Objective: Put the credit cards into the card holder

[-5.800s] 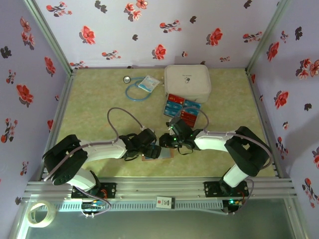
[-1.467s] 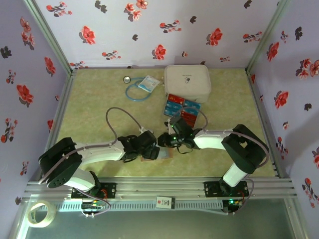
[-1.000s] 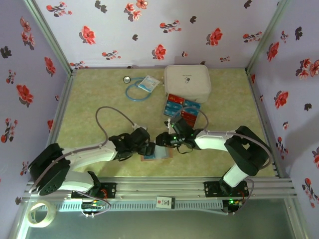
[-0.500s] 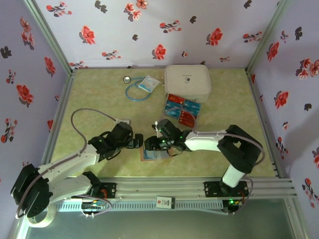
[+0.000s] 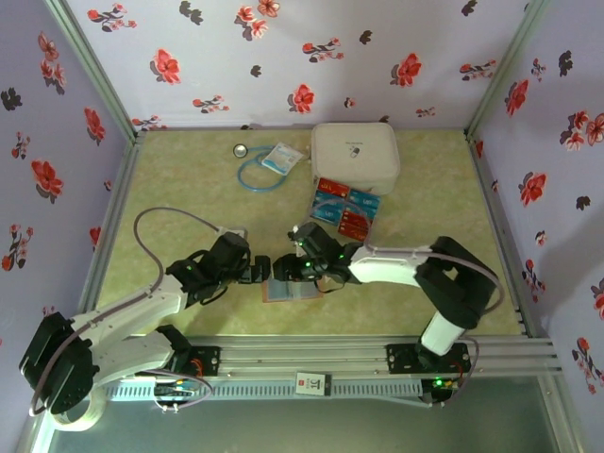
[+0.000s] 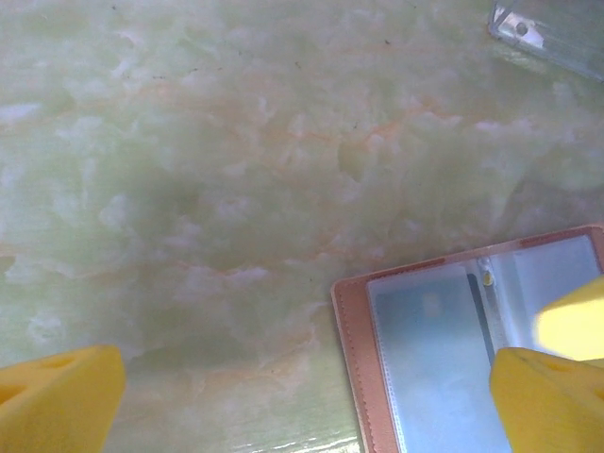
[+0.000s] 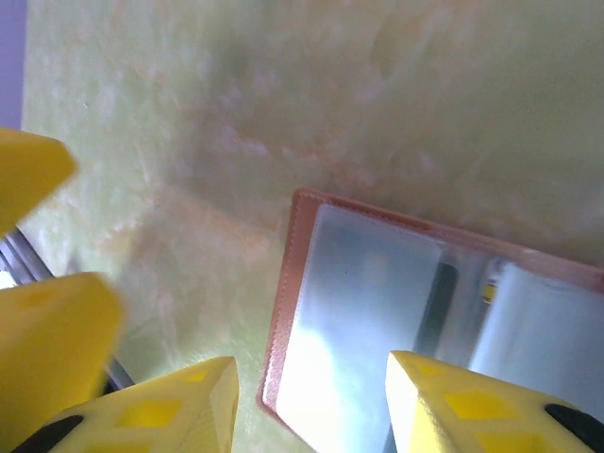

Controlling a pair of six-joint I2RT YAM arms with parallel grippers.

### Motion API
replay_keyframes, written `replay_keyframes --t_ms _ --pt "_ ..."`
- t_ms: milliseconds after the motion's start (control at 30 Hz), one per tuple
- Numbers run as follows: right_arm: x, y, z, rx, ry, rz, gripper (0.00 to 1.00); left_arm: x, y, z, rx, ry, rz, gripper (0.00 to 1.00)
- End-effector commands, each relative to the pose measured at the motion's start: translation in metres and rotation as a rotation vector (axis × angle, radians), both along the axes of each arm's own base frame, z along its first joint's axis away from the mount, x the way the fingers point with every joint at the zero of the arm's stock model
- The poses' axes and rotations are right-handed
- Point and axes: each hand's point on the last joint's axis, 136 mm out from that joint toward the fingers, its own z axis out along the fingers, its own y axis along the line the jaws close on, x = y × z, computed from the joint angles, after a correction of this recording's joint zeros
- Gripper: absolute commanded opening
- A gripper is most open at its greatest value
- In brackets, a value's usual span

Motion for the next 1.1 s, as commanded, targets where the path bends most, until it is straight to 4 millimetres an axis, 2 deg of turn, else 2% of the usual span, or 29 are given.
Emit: replay_keyframes --t_ms 0,200,267,333,467,767,867,1033,1067 --pt "0.015 -0.044 0.011 -0.106 -0.075 -0.066 0.45 -0.001 -0.001 -0.009 0.009 0.027 -0.013 1.00" --pt "0.022 -0.125 0.005 -0.285 -0.121 -0.197 0.51 0.002 -0.007 -0.009 0.005 0.033 -0.025 1.00" --pt "0.020 -0.143 0.002 -0.330 -0.129 -0.224 0.53 0.004 -0.010 -0.009 0.002 0.036 -0.027 1.00" --pt "0.018 -0.151 0.000 -0.343 -0.130 -0.233 0.54 0.005 -0.012 -0.009 0.002 0.040 -0.031 1.00" --pt "0.012 -0.146 -0.011 -0.324 -0.095 -0.211 0.53 0.008 -0.018 -0.009 -0.001 0.046 -0.039 1.00" --pt "0.016 -0.126 -0.030 -0.277 -0.040 -0.191 0.40 0.010 -0.024 -0.015 0.003 0.057 -0.046 1.00" --pt "0.016 -0.122 -0.035 -0.266 -0.024 -0.186 0.29 0.011 -0.025 -0.017 0.005 0.058 -0.048 1.00" --pt "0.019 -0.123 -0.034 -0.251 -0.027 -0.206 0.00 0.012 -0.029 -0.018 0.003 0.063 -0.056 1.00" --pt "0.021 -0.125 -0.033 -0.252 -0.030 -0.215 0.00 0.012 -0.030 -0.018 0.002 0.062 -0.059 1.00"
